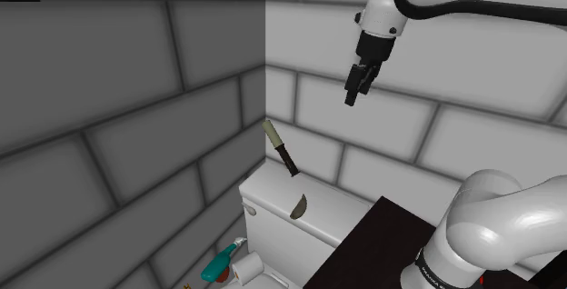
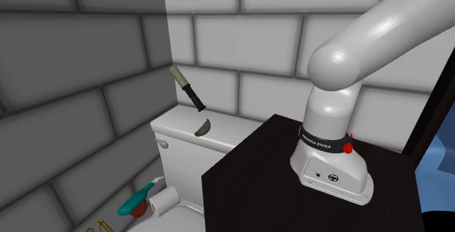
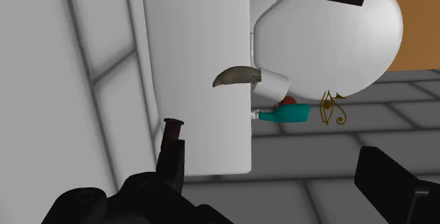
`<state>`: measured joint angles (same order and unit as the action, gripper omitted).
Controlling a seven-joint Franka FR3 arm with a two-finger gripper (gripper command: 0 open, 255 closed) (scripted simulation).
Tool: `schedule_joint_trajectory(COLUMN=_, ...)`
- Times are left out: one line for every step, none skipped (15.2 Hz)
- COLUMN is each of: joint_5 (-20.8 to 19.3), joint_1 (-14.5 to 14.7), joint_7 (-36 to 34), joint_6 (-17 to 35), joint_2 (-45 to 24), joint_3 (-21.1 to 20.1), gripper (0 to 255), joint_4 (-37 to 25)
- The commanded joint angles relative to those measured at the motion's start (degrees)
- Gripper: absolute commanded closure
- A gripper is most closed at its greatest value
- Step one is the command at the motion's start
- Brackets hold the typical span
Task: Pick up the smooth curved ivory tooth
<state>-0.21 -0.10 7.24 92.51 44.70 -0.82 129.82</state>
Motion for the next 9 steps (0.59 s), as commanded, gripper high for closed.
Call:
schedule_joint_trajectory(joint_5=0.0, joint_1=0.0, joint_7=0.0, joint_6=0.0, joint_2=0.0, joint_3=0.0, gripper=0, joint_4=0.0)
schedule_joint_trajectory(joint_5=0.33, joint_1=-0.54, joint_7=-2.22, joint_6=1.62, joint_2=-0.13, joint_3=-0.8, gripper=0, joint_4=1.73)
schedule_joint_trajectory(joint_5=0.68, joint_1=-1.1, joint_7=-4.42, joint_6=3.25, joint_2=-0.36, joint_3=-1.62, gripper=0, joint_4=3.38)
schedule_joint_trajectory(joint_5=1.03, joint_1=-1.63, joint_7=-6.64, joint_6=4.89, joint_2=-0.67, joint_3=-2.44, gripper=0, joint_4=4.96)
schedule_joint_trajectory(joint_5=1.4, joint_1=-2.16, joint_7=-8.84, joint_6=6.55, joint_2=-1.08, joint_3=-3.28, gripper=0, joint_4=6.46)
schedule_joint_trajectory(joint_5=1.76, joint_1=-2.67, joint_7=-11.05, joint_6=8.23, joint_2=-1.58, joint_3=-4.11, gripper=0, joint_4=7.88)
schedule_joint_trajectory(joint_5=2.11, joint_1=-3.17, joint_7=-13.27, joint_6=9.92, joint_2=-2.19, joint_3=-4.94, gripper=0, joint_4=9.23)
schedule_joint_trajectory(joint_5=2.48, joint_1=-3.67, joint_7=-15.48, joint_6=11.63, joint_2=-2.88, joint_3=-5.79, gripper=0, joint_4=10.5)
schedule_joint_trajectory(joint_5=2.85, joint_1=-4.19, joint_7=-17.69, joint_6=13.36, joint_2=-3.68, joint_3=-6.66, gripper=0, joint_4=11.7)
